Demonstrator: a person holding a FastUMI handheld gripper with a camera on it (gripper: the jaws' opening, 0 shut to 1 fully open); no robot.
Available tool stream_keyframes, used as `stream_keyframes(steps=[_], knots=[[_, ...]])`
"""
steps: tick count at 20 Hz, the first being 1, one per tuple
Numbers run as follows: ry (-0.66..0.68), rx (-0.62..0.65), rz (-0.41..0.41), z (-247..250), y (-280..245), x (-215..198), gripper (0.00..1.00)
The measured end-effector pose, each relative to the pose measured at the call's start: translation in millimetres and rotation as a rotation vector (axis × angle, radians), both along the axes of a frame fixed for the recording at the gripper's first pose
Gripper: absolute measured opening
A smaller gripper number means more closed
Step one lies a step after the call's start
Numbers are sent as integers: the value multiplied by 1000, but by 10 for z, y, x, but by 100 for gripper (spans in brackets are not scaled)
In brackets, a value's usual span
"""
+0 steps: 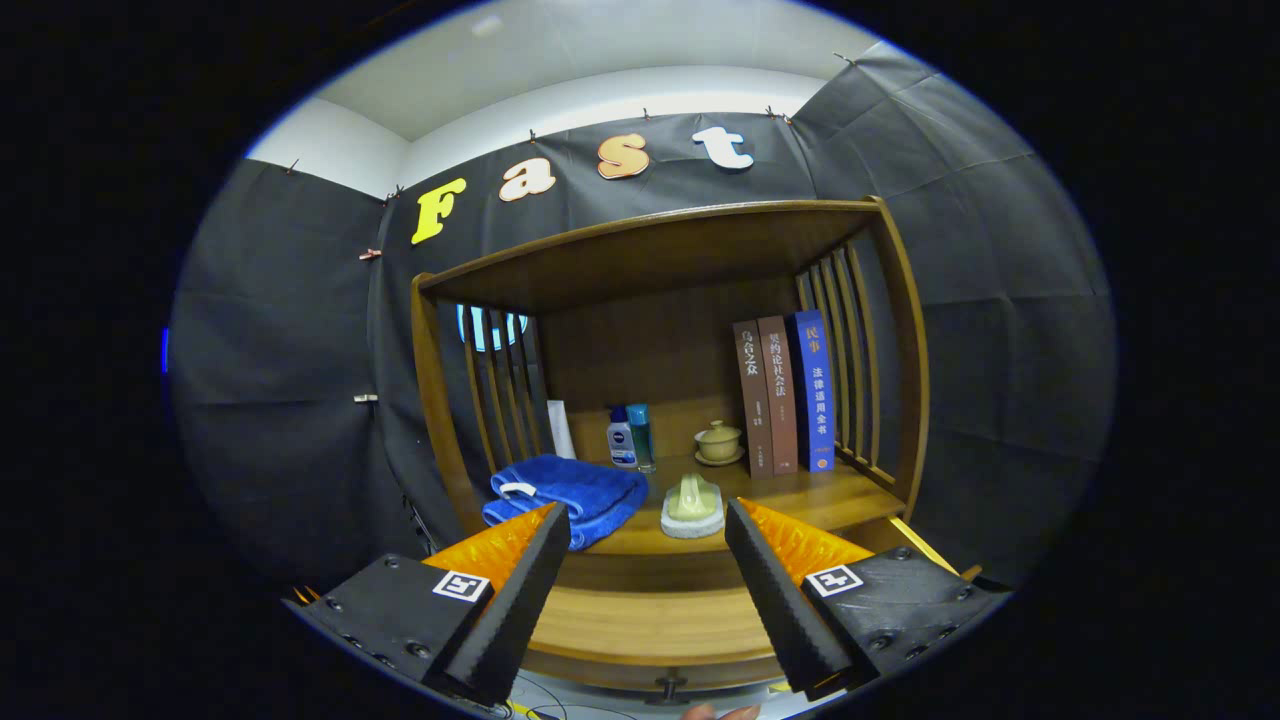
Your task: Pull open the drawer, take out the items inside it, and place them on the countertop above the cabinet.
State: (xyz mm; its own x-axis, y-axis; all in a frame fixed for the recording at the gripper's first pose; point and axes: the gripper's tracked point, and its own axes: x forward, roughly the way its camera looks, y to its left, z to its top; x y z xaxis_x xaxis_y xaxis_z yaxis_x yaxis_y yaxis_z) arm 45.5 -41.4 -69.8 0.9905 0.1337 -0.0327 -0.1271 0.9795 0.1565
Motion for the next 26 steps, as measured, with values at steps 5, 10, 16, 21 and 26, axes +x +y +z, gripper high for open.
stream_keyframes(steps=[5, 10, 16, 21, 26], knots=[[-15, -55, -77, -653, 22, -319, 99], [49, -105, -104, -1408, 38, -449, 99], [148, -145, -96, -2023, 67, -313, 99], [108, -182, -115, -2013, 45, -301, 99], [120, -182, -121, -1993, 44, -234, 100]])
